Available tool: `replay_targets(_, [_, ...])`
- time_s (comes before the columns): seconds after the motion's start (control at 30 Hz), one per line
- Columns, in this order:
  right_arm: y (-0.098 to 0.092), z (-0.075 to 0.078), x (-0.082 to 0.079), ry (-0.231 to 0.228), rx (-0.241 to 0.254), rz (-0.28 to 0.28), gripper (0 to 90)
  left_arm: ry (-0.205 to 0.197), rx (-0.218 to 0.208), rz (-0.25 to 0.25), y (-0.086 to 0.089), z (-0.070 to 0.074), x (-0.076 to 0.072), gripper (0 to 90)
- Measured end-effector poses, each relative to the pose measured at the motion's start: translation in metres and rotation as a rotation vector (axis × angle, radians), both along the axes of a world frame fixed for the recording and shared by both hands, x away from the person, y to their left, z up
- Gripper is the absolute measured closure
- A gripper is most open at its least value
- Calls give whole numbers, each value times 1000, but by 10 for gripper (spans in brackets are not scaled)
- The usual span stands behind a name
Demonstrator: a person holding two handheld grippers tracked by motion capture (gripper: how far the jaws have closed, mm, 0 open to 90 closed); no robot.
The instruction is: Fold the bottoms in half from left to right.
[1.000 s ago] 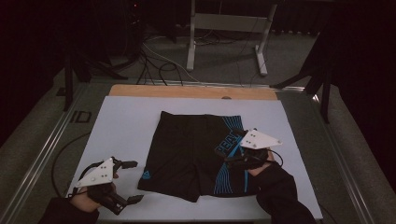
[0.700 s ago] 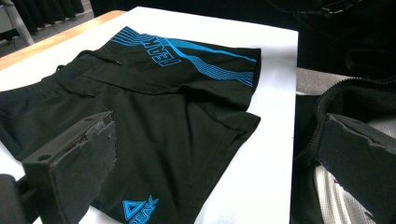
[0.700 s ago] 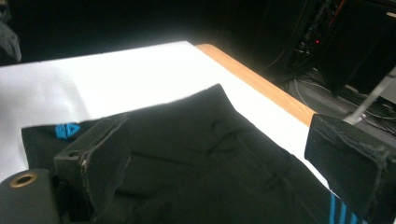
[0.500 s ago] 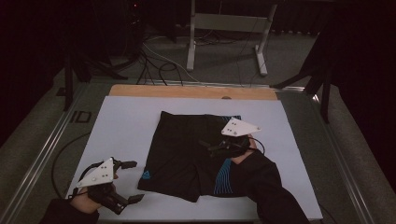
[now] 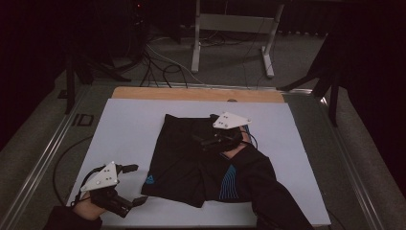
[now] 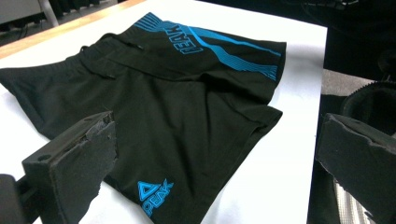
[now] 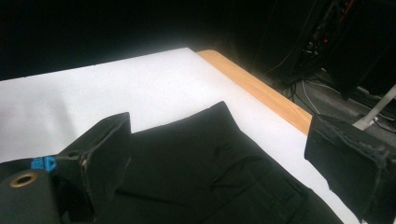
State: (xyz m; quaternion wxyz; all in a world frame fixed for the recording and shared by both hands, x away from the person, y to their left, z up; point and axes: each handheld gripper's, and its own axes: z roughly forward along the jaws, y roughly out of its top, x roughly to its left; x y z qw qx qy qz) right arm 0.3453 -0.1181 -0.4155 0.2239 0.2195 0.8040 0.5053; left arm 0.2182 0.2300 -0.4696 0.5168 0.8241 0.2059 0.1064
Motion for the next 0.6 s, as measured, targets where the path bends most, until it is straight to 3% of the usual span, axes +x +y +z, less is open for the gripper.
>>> replay_targets(0.2, [15, -3, 10, 22, 9, -2, 74, 9, 21, 25, -3, -4, 2, 3])
replay_targets(0.6, [43, -10, 30, 51, -19, -9, 77, 23, 41, 80, -9, -14, 6, 3])
